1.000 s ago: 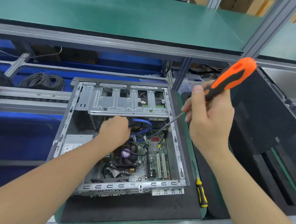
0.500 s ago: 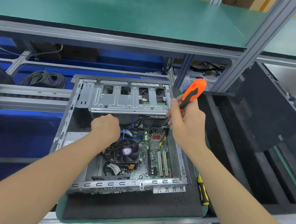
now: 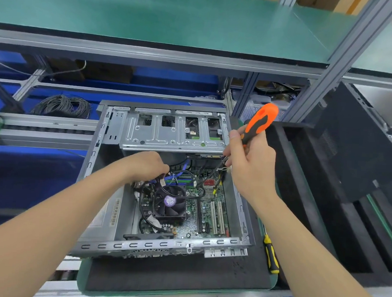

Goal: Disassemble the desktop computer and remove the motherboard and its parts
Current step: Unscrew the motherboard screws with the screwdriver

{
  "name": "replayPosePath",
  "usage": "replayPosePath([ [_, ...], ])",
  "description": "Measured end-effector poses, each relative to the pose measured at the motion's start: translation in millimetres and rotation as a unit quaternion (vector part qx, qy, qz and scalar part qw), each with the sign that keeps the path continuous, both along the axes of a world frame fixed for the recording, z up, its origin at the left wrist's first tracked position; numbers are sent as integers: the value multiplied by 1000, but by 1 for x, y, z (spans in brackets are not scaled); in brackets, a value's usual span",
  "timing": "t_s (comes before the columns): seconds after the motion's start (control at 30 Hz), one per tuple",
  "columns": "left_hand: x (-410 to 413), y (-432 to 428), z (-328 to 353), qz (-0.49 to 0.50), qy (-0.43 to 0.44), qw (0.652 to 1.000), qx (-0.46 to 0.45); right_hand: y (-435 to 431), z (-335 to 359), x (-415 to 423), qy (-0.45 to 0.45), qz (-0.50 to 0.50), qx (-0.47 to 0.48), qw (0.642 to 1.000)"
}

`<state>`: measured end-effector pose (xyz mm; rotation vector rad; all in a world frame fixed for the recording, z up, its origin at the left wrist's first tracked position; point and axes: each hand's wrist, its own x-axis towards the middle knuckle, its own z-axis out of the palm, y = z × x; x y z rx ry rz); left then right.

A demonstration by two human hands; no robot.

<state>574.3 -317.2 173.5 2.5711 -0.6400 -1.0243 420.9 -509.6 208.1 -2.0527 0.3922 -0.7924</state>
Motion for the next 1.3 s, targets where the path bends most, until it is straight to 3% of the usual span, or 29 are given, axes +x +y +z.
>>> replayPosePath([
  [0.17, 2, 18, 34, 7, 3, 998, -60, -2, 1, 1, 3, -2, -9, 1000],
  [0.4, 13, 38, 42, 43, -227, 973, -4, -5, 0, 3, 7, 2, -8, 1000],
  [0.47, 15, 39, 43, 41, -202, 978, -22, -4, 0, 4, 11, 0, -8, 1000],
  [0.53, 15, 40, 42, 78, -97, 987, -99, -3, 0, 6, 12, -1, -4, 1000],
  [0.6, 12, 41, 43, 120, 39, 973, -195, -3, 1, 7, 7, 2, -1, 1000],
  [0.67, 9, 41, 44, 109, 104, 956, -250, -3, 1, 7, 5, 1, -1, 1000],
  [0.87, 11, 37, 56, 91, 27, 951, -295, -3, 1, 8, 9, 1, 13, 1000],
  [1.03, 16, 45, 45, 184, -4, 923, -338, -4, 0, 10, 8, -2, 11, 1000],
  [1.1, 16, 52, 40, 175, -15, 916, -362, -4, 0, 11, 10, 0, 9, 1000],
  [1.17, 17, 57, 34, 97, -42, 943, -316, -4, 0, 12, 15, 3, 7, 1000],
  [1.23, 14, 57, 29, -29, -92, 979, -179, -5, -1, 12, 21, 2, 6, 1000],
  [1.3, 7, 51, 22, -86, -129, 980, -122, -4, -2, 12, 22, 0, 8, 1000],
])
